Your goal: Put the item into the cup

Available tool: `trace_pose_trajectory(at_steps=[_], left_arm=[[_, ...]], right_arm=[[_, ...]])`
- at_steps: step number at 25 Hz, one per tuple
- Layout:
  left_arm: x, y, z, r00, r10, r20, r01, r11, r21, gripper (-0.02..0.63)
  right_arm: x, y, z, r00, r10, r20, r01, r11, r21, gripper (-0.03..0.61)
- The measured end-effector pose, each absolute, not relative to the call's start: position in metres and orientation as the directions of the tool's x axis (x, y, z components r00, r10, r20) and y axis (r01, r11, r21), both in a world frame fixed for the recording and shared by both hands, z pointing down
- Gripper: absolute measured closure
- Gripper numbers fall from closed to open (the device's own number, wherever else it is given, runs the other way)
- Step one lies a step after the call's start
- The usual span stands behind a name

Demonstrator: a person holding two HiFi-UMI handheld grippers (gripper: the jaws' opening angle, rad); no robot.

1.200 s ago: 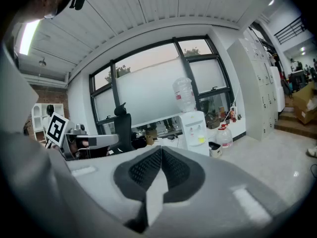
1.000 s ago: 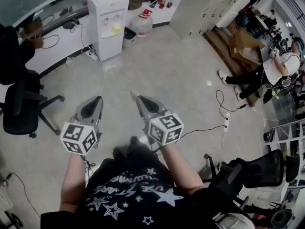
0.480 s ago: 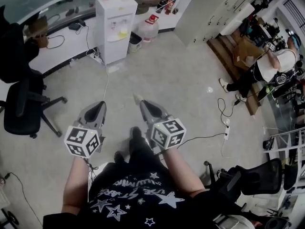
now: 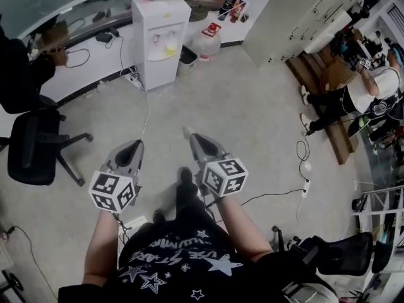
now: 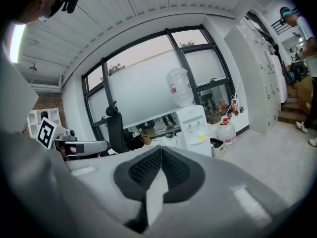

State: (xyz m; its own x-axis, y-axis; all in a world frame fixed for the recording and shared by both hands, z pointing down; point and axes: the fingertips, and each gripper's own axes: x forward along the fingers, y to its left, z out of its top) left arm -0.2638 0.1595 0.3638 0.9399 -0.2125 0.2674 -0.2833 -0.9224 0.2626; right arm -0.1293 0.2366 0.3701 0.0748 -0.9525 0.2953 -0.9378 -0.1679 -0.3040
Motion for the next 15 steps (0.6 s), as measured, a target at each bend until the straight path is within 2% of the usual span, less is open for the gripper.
trace_pose_trajectory(at_steps=[15], left_arm=[[-0.103,0.089,0.368,0.901,-0.281,0.331,-0.374,-0.89,0.26,0.611]], right_arm=[[0.052,0.157,0.376,0.007,-0.954,0.3,-0.92,-0.124,-0.371,0.578]])
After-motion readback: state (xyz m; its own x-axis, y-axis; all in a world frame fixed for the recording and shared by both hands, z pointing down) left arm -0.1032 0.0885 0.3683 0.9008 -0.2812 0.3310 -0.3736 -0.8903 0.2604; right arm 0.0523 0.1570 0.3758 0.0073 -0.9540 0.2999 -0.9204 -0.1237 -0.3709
